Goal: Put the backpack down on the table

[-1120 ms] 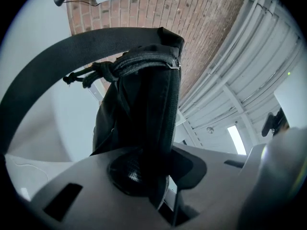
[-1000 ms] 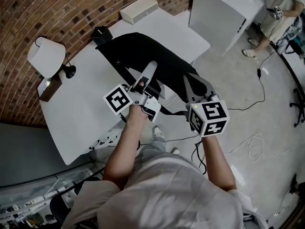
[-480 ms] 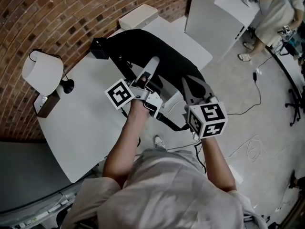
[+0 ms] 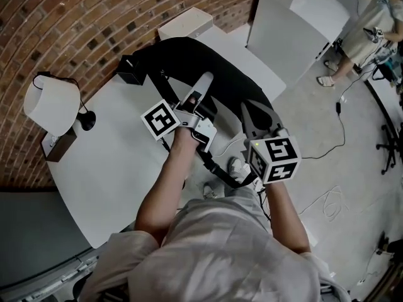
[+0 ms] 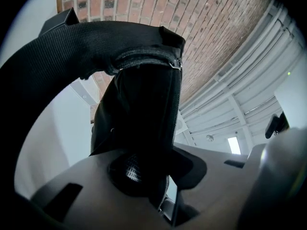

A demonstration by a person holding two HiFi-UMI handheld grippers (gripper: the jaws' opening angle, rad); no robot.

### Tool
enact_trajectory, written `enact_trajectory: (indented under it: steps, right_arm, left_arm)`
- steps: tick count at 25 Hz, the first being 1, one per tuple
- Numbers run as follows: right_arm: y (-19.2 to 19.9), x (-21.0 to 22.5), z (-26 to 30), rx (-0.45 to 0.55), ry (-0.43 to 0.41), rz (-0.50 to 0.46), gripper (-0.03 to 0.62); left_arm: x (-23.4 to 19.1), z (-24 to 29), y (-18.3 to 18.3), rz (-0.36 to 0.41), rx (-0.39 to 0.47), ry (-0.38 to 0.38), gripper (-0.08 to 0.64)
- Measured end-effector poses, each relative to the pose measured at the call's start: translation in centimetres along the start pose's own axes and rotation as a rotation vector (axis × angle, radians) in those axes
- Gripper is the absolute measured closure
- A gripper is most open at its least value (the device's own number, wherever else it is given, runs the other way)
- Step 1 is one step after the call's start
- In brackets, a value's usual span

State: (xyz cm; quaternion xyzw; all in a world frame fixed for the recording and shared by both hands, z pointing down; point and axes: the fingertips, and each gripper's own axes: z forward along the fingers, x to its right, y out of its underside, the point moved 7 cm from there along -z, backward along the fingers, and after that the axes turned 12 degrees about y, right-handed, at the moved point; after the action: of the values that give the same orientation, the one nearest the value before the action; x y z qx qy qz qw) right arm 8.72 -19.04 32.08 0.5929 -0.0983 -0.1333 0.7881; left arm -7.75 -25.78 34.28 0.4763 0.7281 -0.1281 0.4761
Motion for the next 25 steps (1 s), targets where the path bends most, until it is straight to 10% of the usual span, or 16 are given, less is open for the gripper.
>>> enact_trajectory:
  steps: [25]
  right_arm:
    - [-1.2, 5.7, 14.7, -0.066, -0.194, -0.045, 0.591]
  left_arm:
    - [-11.5, 5.7, -4.6, -0.006, 0.194, -0.101, 0.48]
